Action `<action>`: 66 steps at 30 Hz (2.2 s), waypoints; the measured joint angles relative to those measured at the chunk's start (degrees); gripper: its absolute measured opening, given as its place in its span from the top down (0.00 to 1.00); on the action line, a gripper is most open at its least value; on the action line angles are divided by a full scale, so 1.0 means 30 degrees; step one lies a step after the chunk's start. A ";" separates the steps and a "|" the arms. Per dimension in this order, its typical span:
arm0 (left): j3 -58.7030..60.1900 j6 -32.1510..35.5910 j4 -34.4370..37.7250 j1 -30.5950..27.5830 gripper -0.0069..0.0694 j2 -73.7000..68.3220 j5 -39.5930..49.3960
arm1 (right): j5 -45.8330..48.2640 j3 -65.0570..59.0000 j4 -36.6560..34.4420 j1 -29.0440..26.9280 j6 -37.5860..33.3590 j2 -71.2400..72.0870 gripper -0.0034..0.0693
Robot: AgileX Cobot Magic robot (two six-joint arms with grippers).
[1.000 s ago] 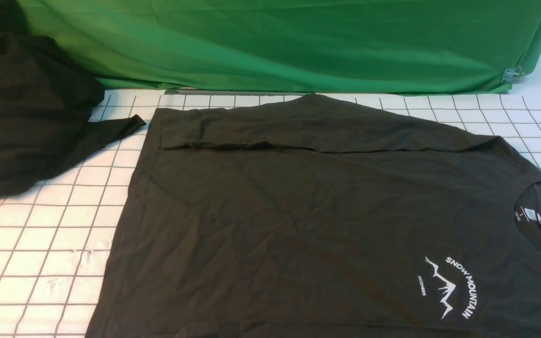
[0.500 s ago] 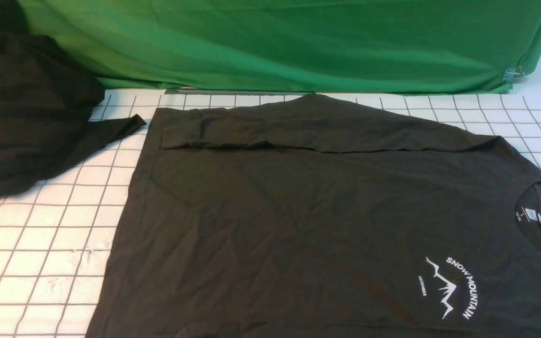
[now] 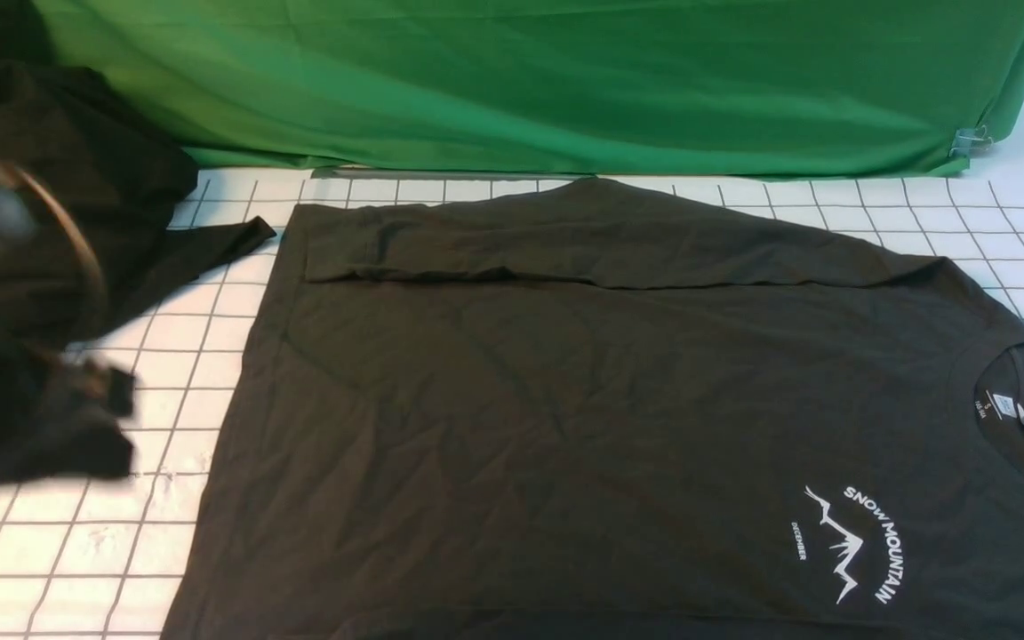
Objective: Fold a long-sleeved shirt over a white checkered tablecloth.
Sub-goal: 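Grasp the left edge of the dark T-shirt lying flat on the table, then fold the left side of the black T-shirt inward over its body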
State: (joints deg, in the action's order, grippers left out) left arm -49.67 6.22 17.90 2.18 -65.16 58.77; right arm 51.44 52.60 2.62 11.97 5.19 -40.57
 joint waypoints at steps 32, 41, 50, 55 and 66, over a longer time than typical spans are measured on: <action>0.1471 -0.4336 -0.5582 0.8957 0.27 -0.8786 -0.5250 | -0.0990 0.0905 -0.2584 0.3415 -0.4150 -0.6709 0.95; 0.1471 -0.3495 -0.5003 0.8957 0.72 -0.8826 -0.5153 | -0.1010 0.0905 -0.2597 0.3415 -0.4161 -0.6709 0.95; 0.0535 -0.1348 -0.3721 0.8957 0.89 -0.8686 -0.3704 | -0.1049 0.0905 -0.2597 0.3415 -0.4161 -0.6709 0.95; -0.2612 -0.1164 -0.3822 0.8963 0.89 -0.7432 -0.1372 | -0.1070 0.0905 -0.2597 0.3415 -0.4175 -0.6709 0.95; -0.9141 -0.1243 -0.9820 0.8579 0.89 -0.8370 -0.3333 | -0.1070 0.0905 -0.2619 0.3415 -0.4081 -0.6709 0.95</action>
State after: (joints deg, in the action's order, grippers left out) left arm -77.09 2.49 -11.56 27.92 -90.27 48.77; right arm 48.23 55.31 -5.24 22.22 -7.06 -60.70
